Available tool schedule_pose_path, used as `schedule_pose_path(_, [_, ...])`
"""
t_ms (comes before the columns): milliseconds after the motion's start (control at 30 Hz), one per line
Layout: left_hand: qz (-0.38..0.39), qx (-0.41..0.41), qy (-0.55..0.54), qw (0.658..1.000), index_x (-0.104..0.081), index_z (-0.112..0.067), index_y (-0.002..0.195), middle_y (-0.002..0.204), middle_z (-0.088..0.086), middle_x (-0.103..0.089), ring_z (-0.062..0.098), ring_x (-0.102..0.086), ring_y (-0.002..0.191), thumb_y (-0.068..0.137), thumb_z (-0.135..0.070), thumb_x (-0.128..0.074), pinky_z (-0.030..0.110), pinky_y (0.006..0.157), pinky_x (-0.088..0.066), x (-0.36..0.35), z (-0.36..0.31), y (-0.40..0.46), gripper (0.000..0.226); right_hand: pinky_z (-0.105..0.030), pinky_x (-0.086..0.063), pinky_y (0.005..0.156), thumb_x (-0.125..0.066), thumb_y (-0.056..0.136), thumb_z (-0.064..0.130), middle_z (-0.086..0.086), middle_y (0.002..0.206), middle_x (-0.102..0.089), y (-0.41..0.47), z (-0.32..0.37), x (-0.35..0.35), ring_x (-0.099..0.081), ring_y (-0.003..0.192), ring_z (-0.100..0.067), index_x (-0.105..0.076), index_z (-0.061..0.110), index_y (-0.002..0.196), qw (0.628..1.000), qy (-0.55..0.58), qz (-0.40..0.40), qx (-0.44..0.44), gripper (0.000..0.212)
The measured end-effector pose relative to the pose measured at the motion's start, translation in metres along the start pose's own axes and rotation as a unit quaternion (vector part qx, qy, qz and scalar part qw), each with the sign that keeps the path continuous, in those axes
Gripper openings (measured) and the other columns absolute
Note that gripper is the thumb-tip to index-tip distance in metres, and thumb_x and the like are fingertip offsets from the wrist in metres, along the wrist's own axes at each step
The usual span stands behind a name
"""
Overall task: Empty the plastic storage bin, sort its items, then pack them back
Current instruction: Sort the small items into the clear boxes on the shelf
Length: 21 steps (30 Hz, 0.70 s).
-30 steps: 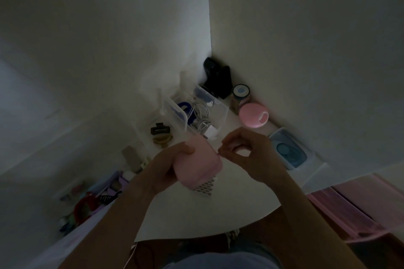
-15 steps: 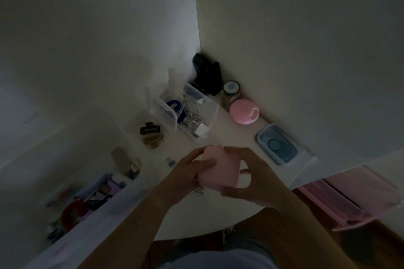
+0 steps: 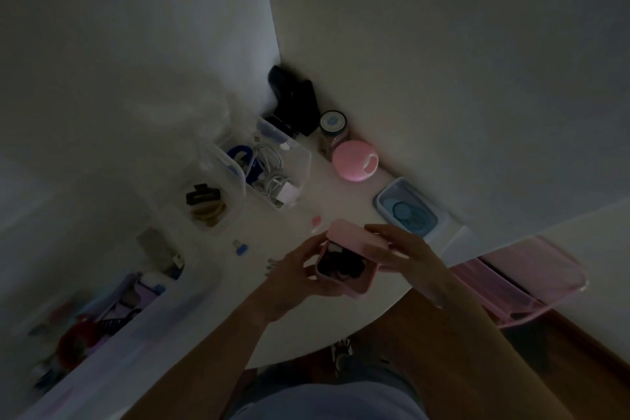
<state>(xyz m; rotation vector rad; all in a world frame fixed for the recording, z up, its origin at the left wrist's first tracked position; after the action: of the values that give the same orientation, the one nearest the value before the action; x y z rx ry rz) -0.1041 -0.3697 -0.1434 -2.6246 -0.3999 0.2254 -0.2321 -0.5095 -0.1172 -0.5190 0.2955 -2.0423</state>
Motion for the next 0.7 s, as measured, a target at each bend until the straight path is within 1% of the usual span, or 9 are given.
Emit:
schedule_pose_path(67, [-0.036, 0.030, -0.036, 0.998, -0.047, -0.030, 0.139, 0.133, -0.003, -0.057, 0.016, -0.064, 0.113, 0.069, -0.006, -0.085, 0.036, 0.091, -0.056, 0.000, 0.011, 0.006, 0.083, -0.032, -0.052, 0.094, -0.078, 0.065, 0.065, 0.018, 0.129, -0.051, 0.003, -0.012, -0.001, -0.053, 0.115, -0.005, -0.050, 0.037, 0.135, 0.999, -0.050, -0.017, -0.003, 0.081])
schedule_pose_path(133, [-0.107, 0.064, -0.016, 0.992, -0.053, -0.021, 0.132, 0.126, 0.001, -0.062, 0.013, -0.067, 0.104, 0.070, -0.007, -0.084, 0.021, 0.078, -0.056, 0.004, 0.023, 0.014, 0.071, -0.035, -0.053, 0.097, -0.088, 0.059, 0.051, 0.014, 0.134, -0.045, 0.013, -0.030, -0.005, -0.048, 0.121, -0.010, -0.044, 0.034, 0.138, 0.998, -0.064, -0.018, -0.017, 0.093])
schedule_pose_path(167, [-0.133, 0.083, 0.009, 0.988, -0.055, -0.018, 0.130, 0.123, 0.002, -0.062, 0.012, -0.066, 0.102, 0.071, -0.009, -0.084, 0.018, 0.074, -0.054, 0.005, 0.029, 0.019, 0.067, -0.038, -0.052, 0.099, -0.089, 0.056, 0.049, 0.011, 0.137, -0.042, 0.020, -0.040, -0.008, -0.046, 0.125, -0.014, -0.041, 0.032, 0.139, 0.996, -0.082, -0.013, -0.024, 0.097])
schedule_pose_path(267, [-0.154, 0.121, -0.009, 0.981, -0.047, -0.012, 0.137, 0.133, 0.006, -0.054, 0.019, -0.061, 0.110, 0.075, -0.006, -0.081, 0.032, 0.086, -0.052, -0.006, 0.048, 0.038, 0.071, -0.045, -0.046, 0.104, -0.087, 0.058, 0.049, 0.003, 0.140, -0.037, 0.053, -0.061, -0.008, -0.042, 0.127, -0.020, -0.035, 0.027, 0.144, 0.986, -0.163, -0.025, -0.037, 0.103])
schedule_pose_path(367, [-0.199, 0.153, -0.136, 0.958, -0.034, -0.002, 0.142, 0.139, 0.011, -0.041, 0.027, -0.055, 0.115, 0.082, 0.014, -0.066, 0.031, 0.081, -0.050, -0.018, 0.056, 0.053, 0.070, -0.039, -0.040, 0.107, -0.087, 0.066, 0.041, -0.005, 0.143, -0.033, 0.080, -0.067, -0.005, -0.041, 0.128, -0.024, -0.031, 0.019, 0.147, 0.978, -0.184, -0.080, -0.062, 0.101])
schedule_pose_path(400, [-0.215, 0.167, -0.162, 0.949, -0.032, -0.001, 0.144, 0.139, 0.014, -0.040, 0.029, -0.054, 0.117, 0.082, 0.016, -0.063, 0.032, 0.084, -0.049, -0.020, 0.061, 0.056, 0.071, -0.038, -0.039, 0.105, -0.087, 0.067, 0.040, -0.007, 0.143, -0.032, 0.087, -0.069, -0.005, -0.041, 0.128, -0.025, -0.030, 0.018, 0.147, 0.976, -0.181, -0.098, -0.068, 0.100])
schedule_pose_path(467, [-0.225, 0.191, -0.153, 0.943, -0.035, -0.003, 0.143, 0.134, 0.014, -0.045, 0.030, -0.055, 0.119, 0.083, 0.012, -0.066, 0.036, 0.097, -0.047, -0.019, 0.074, 0.060, 0.069, -0.036, -0.037, 0.104, -0.087, 0.069, 0.036, -0.009, 0.144, -0.032, 0.098, -0.077, -0.008, -0.041, 0.129, -0.027, -0.032, 0.015, 0.147, 0.974, -0.173, -0.126, -0.077, 0.098])
schedule_pose_path(533, [-0.224, 0.207, -0.136, 0.943, -0.042, -0.006, 0.139, 0.122, 0.012, -0.052, 0.027, -0.059, 0.111, 0.082, 0.007, -0.069, 0.041, 0.099, -0.049, -0.014, 0.085, 0.056, 0.064, -0.036, -0.038, 0.102, -0.088, 0.069, 0.030, -0.011, 0.145, -0.032, 0.105, -0.083, -0.012, -0.042, 0.129, -0.029, -0.033, 0.014, 0.147, 0.972, -0.166, -0.149, -0.077, 0.097])
schedule_pose_path(700, [-0.255, 0.170, -0.171, 0.936, -0.045, 0.000, 0.133, 0.096, 0.013, -0.059, 0.012, -0.062, 0.070, 0.087, 0.014, -0.057, 0.021, 0.062, -0.051, 0.013, 0.087, 0.040, 0.049, -0.047, -0.038, 0.107, -0.091, 0.063, 0.032, -0.010, 0.153, -0.026, 0.108, -0.082, -0.016, -0.039, 0.134, -0.033, -0.031, 0.019, 0.148, 0.963, -0.181, -0.175, -0.096, 0.105])
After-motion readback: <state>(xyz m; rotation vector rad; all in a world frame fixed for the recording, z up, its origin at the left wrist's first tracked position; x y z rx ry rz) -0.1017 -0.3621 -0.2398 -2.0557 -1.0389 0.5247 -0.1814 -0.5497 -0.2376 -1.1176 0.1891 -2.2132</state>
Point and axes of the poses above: each hand's wrist, its own y-axis towards the middle knuckle, its own x-axis out of the back of the hand, z = x × y, the point moved 9 cm from there along y, towards the middle knuckle
